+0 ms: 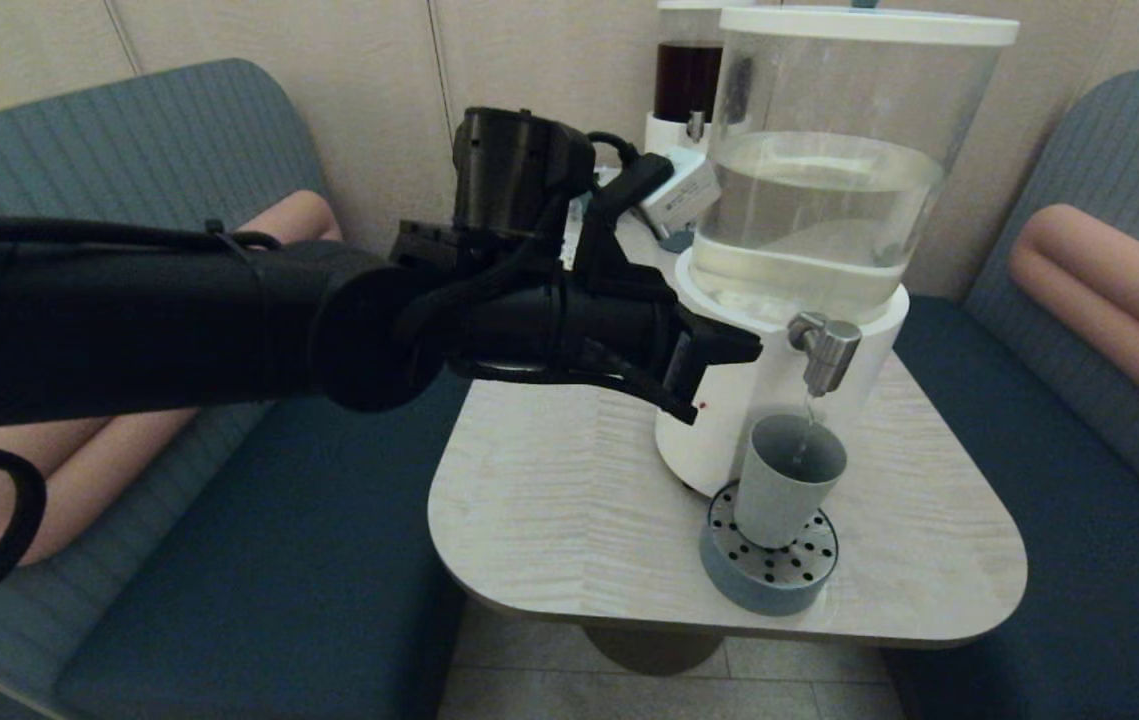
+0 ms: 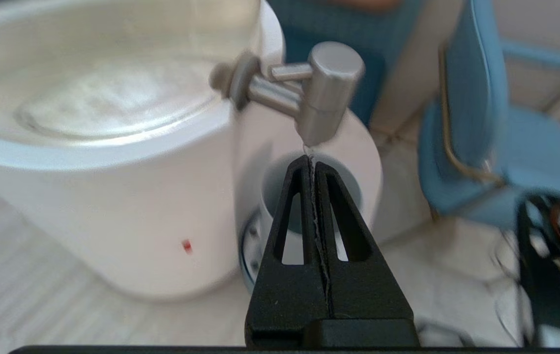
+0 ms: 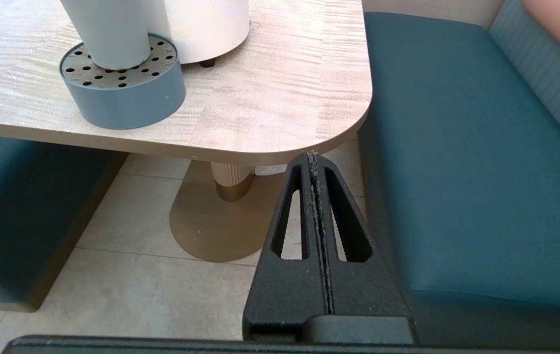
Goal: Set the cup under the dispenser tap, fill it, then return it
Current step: Turn off the faucet
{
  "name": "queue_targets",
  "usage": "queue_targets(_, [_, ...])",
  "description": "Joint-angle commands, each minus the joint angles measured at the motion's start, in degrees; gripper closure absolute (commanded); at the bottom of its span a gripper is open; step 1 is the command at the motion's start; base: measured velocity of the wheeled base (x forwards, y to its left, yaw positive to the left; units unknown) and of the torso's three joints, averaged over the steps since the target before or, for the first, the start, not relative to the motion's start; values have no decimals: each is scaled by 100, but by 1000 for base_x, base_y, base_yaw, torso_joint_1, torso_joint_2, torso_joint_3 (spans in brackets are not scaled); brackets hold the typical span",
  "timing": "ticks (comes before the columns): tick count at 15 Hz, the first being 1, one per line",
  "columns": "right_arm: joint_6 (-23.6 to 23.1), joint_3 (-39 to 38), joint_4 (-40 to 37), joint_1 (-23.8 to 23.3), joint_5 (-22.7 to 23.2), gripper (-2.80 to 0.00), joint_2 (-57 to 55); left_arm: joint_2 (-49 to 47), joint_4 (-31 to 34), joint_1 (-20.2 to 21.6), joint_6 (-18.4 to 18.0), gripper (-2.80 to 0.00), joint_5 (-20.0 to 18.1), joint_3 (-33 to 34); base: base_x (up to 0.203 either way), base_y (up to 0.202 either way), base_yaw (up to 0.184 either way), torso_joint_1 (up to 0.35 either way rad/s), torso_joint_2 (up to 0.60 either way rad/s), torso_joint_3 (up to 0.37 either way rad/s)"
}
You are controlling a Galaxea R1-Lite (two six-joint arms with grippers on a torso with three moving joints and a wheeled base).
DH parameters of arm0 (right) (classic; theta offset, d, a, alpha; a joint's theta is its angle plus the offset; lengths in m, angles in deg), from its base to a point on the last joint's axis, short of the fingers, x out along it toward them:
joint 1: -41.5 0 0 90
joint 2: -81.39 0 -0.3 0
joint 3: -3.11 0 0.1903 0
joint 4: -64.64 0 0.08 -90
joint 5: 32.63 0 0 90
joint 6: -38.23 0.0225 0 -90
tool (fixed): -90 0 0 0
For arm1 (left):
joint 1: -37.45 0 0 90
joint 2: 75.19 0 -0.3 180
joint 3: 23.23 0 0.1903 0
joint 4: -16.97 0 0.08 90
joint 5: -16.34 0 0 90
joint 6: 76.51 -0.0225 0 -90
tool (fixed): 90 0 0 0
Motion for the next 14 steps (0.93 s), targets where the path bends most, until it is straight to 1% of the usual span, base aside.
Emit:
queue_targets(1, [-2,0,4,0,0,0,-9,74,-1298,-5,171,0,5,585,0,0,0,0,0,0])
queue_targets(2, [-2,0,4,0,0,0,-9,72,-1927,-10,448,0,100,822,0,0,0,0,0,0])
queue_targets(3, [-2,0,4,-5,0,0,-9,46,-2284,-20,694,0,258,936,0,0,0,0,0,0])
queue_targets(4, [-2,0,4,0,0,0,-9,12,-2312,-32,738,0,309,884,0,0,0,0,0,0])
queue_targets(9, [-2,0,4,0,0,0,-9,-178,-2353,-92,682,0,336,851,0,0,0,0,0,0])
queue_targets(10, [-2,0,4,0,0,0,-9,-205,-2364,-128,641,0,338,887,0,0,0,0,0,0])
queue_targets(13, [-2,0,4,0,0,0,-9,-289,-2409,-247,346,0,463,869,0,0,0,0,0,0])
queue_targets(14, [-2,0,4,0,0,0,-9,-344,-2475,-293,346,0,474,853,0,0,0,0,0,0])
